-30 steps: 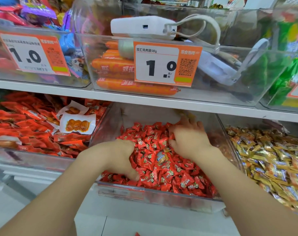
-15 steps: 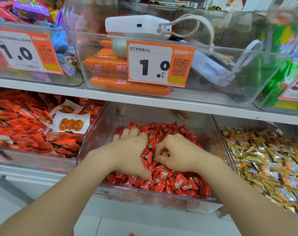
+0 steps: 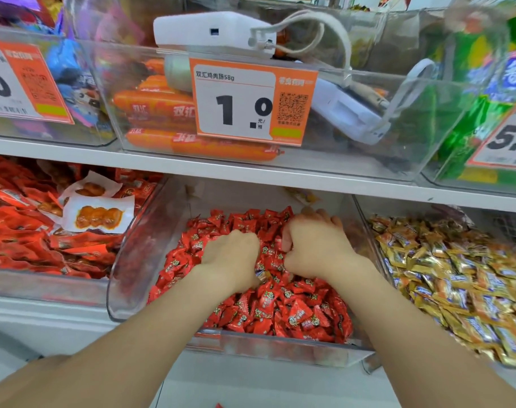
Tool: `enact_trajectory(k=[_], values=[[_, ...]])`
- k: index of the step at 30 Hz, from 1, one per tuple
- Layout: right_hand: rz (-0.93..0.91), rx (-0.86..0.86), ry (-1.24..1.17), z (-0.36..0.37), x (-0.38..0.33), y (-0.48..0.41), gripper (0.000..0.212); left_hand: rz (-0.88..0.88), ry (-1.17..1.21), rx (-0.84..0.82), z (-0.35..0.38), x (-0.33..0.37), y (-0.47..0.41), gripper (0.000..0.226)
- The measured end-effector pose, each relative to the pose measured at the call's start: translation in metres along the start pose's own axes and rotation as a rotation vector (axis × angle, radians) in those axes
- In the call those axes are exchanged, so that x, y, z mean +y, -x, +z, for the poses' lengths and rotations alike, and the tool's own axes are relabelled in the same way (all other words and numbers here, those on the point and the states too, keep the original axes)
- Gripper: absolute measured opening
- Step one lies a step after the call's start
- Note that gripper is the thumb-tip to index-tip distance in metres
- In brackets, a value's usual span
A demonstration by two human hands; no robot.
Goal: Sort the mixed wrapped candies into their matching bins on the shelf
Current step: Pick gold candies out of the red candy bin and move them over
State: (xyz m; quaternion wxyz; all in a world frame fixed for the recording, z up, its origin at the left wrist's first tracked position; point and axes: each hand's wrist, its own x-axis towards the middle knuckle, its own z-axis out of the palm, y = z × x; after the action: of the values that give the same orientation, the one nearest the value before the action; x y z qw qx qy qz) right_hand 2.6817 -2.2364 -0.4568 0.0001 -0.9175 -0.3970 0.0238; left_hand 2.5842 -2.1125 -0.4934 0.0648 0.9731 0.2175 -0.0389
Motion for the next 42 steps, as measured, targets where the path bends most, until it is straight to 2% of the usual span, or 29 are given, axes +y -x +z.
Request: enact_trajectory(k=[2, 5, 12, 15, 17, 19, 22, 24, 26, 29, 34, 36, 38, 39, 42], values=[[-0.018, 0.008, -0.151, -0.001, -0.005, 0.000, 0.012, -0.006, 0.048, -0.029, -0.001, 0.000, -0.001, 0.034], [-0.048, -0.054, -0.244, 0.002, -0.008, -0.001, 0.013, -0.047, 0.130, -0.060, -0.008, -0.002, 0.000, 0.029], [-0.066, -0.162, -0.062, 0.013, -0.010, -0.006, 0.025, -0.136, 0.330, 0.062, -0.033, -0.045, 0.008, 0.030], [-0.029, -0.180, 0.057, 0.022, -0.022, -0.007, 0.051, -0.163, 0.329, 0.127, -0.036, -0.054, 0.014, 0.028], [-0.014, -0.120, 0.109, 0.026, -0.030, -0.009, 0.058, -0.170, 0.332, 0.121, -0.037, -0.055, 0.017, 0.032], [-0.007, -0.094, 0.093, 0.029, -0.035, -0.012, 0.057, -0.166, 0.335, 0.103, -0.036, -0.055, 0.020, 0.031], [-0.037, -0.181, 0.045, 0.026, -0.039, -0.010, 0.047, -0.136, 0.342, 0.118, -0.037, -0.056, 0.024, 0.027], [-0.070, -0.229, -0.038, 0.019, -0.036, -0.006, 0.032, -0.121, 0.366, 0.128, -0.038, -0.058, 0.026, 0.041], [-0.086, -0.248, -0.206, 0.007, -0.027, 0.000, 0.042, -0.114, 0.400, 0.139, -0.040, -0.060, 0.029, 0.047], [-0.109, -0.182, -0.403, -0.007, -0.012, 0.009, 0.049, -0.079, 0.381, 0.180, -0.041, -0.062, 0.032, 0.029], [-0.192, -0.189, -0.303, -0.011, 0.007, 0.026, 0.051, -0.046, 0.324, 0.152, -0.040, -0.059, 0.040, 0.024], [-0.189, -0.190, -0.386, -0.010, 0.012, 0.031, 0.036, -0.049, 0.340, 0.151, -0.039, -0.058, 0.044, 0.031], [-0.175, -0.184, -0.490, -0.013, 0.013, 0.038, 0.012, -0.045, 0.374, 0.195, -0.039, -0.056, 0.047, 0.024], [-0.163, -0.156, -0.530, -0.015, 0.015, 0.040, 0.008, -0.039, 0.400, 0.222, -0.041, -0.054, 0.049, 0.020], [-0.136, -0.053, -0.602, -0.021, 0.020, 0.044, 0.022, -0.014, 0.548, 0.252, -0.047, -0.040, 0.058, 0.022]])
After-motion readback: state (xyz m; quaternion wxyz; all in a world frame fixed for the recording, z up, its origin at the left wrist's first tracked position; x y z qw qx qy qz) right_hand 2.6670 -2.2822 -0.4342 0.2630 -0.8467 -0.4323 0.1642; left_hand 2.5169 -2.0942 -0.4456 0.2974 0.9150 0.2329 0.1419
